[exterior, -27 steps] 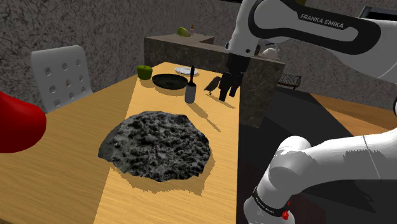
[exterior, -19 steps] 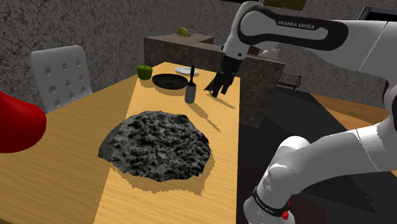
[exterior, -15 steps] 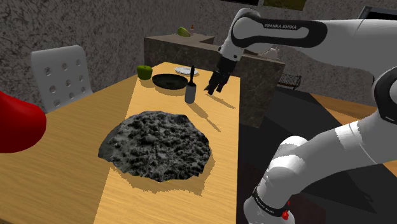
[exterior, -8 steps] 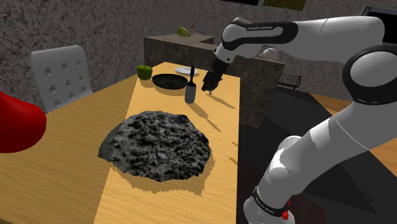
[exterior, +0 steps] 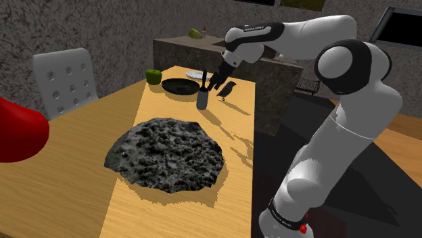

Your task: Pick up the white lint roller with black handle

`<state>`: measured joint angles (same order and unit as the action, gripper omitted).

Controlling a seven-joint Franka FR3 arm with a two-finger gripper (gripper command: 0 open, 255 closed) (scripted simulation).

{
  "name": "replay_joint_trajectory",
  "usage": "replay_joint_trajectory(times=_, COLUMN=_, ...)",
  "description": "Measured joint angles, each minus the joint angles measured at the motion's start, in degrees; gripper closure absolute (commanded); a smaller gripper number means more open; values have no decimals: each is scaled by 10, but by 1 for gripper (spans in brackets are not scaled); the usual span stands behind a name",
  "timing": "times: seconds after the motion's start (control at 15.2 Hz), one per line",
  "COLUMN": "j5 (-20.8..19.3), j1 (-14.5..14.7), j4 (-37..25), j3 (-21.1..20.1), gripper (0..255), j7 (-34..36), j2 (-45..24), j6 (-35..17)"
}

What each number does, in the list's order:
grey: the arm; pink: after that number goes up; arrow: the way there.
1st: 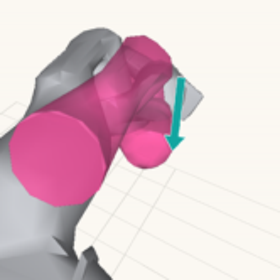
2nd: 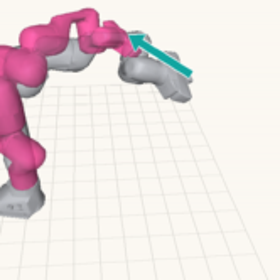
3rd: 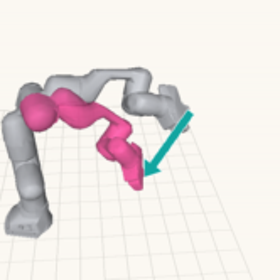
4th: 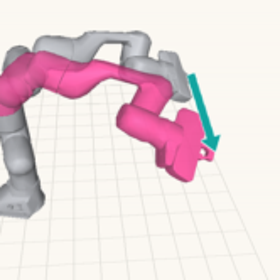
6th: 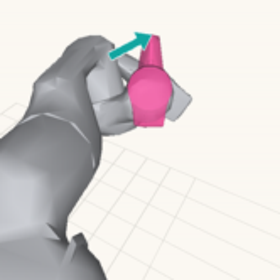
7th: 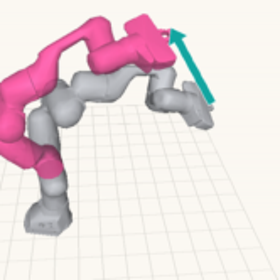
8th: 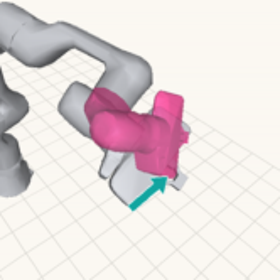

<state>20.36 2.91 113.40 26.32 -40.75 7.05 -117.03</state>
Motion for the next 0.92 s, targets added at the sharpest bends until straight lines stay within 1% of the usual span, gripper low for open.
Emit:
replay_joint_trajectory(times=0.13, j5=43, j1=-3, j4=-49, j3=16, gripper=0, j7=-38, j2=-51, j6=5)
replay_joint_trajectory(times=0.26, j5=82, j1=-9, j4=-88, j3=23, gripper=0, j7=-69, j2=-93, j6=8)
replay_joint_trajectory(times=0.53, j5=162, j1=-36, j4=-174, j3=29, gripper=0, j7=-125, j2=-181, j6=24)
replay_joint_trajectory(times=0.66, j5=176, j1=-42, j4=-187, j3=28, gripper=0, j7=-135, j2=-197, j6=25)
replay_joint_trajectory(times=0.92, j5=190, j1=-44, j4=-169, j3=25, gripper=0, j7=-154, j2=-206, j6=3)
